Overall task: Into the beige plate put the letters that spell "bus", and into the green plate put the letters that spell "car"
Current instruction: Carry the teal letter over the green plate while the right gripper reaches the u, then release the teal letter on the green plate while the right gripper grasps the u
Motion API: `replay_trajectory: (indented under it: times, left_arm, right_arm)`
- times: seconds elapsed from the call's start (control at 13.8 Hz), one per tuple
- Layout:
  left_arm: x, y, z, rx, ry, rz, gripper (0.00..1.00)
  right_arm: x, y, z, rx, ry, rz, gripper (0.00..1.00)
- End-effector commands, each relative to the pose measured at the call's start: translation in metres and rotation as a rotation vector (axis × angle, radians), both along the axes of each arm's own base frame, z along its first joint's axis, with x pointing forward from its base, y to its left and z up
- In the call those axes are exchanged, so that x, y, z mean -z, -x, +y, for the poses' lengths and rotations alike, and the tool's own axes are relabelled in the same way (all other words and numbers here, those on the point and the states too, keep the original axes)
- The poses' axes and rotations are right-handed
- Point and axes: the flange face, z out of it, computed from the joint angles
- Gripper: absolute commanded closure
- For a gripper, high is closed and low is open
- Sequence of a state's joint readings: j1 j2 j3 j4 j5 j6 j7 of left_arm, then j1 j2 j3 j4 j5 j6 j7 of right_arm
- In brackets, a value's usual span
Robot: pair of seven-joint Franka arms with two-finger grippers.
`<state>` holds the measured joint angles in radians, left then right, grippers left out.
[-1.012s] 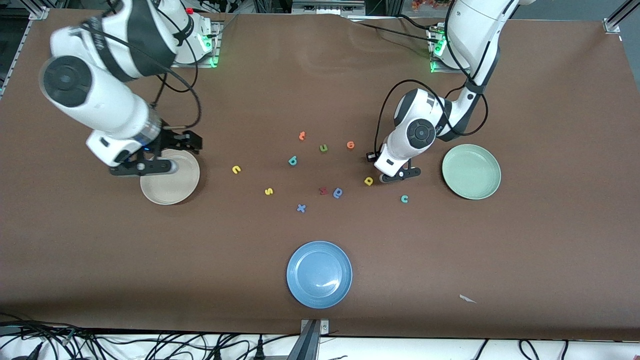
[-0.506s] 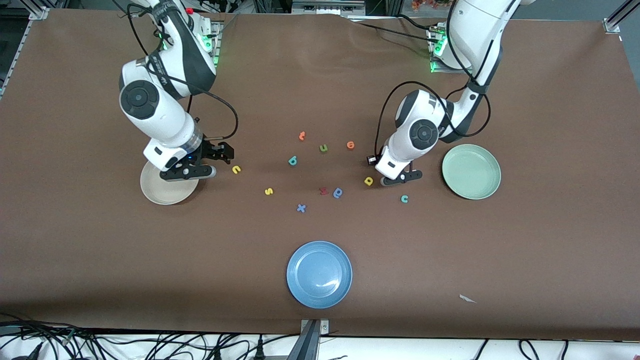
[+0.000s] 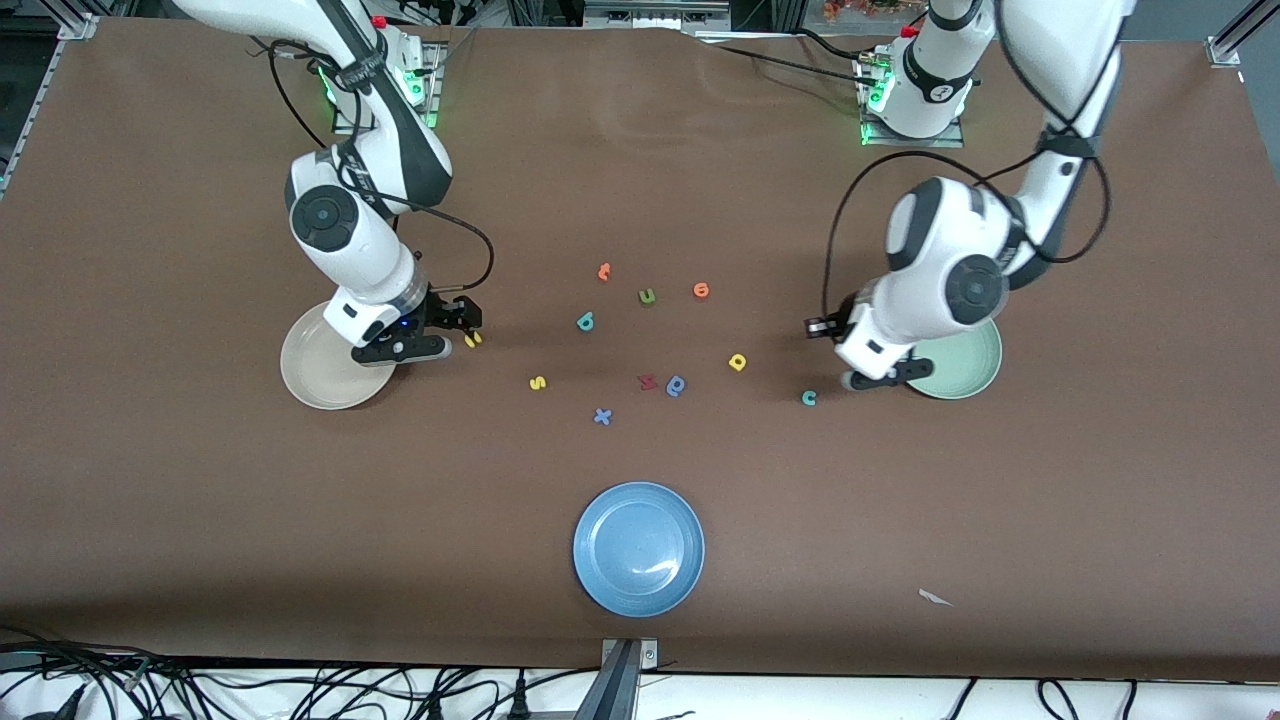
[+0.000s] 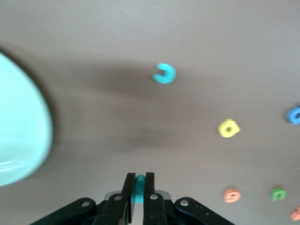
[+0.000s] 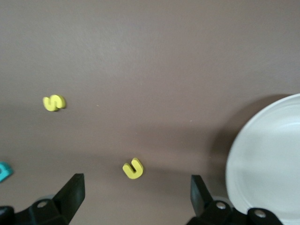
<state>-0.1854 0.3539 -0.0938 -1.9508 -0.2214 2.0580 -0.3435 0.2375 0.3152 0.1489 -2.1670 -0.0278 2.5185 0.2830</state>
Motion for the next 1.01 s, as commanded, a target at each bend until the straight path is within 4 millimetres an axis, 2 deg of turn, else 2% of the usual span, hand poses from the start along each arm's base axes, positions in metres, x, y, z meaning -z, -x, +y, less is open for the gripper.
replay_trajectory:
  times: [0.0,0.22,0.36,0.58,0.72,0.8,0.87,0.94]
  left_arm:
    - [-0.007,-0.012,0.047,0.089,-0.047,0.023,1.0]
    - [0.0,-0.019,0.097,0.13,-0.013,0.021,1.0]
    - [0.018,-0.017,0.119,0.176,-0.014,0.047,1.0]
    - [0.056,-0.01,0.137,0.204,-0.055,0.114,1.0]
    - [0.072,-0.004,0.141,0.199,-0.051,0.145,1.0]
    - [0.075,-0.001,0.141,0.2,-0.05,0.154,0.95]
    - [0.075,-0.001,0.142,0.198,-0.05,0.154,0.8]
    - [0.075,-0.002,0.142,0.196,-0.048,0.153,0.46]
  right_arm:
    - [0.017,0.003,0.002,-0.001,-0.004,-0.012,0.0]
    - [0.031,0.014,0.01,-0.02,-0.012,-0.005,0.0]
    - [0.043,0.017,0.01,-0.019,-0.018,-0.008,0.0]
    - [0.055,0.019,0.011,-0.031,-0.02,-0.012,0.0]
    - [0.063,0.02,0.011,-0.036,-0.019,-0.009,0.0]
    - [0.064,0.02,0.012,-0.036,-0.02,-0.009,0.0]
    - [0.068,0.021,0.012,-0.038,-0.018,-0.003,0.0]
    - [0.071,0.022,0.012,-0.038,-0.019,-0.001,0.0]
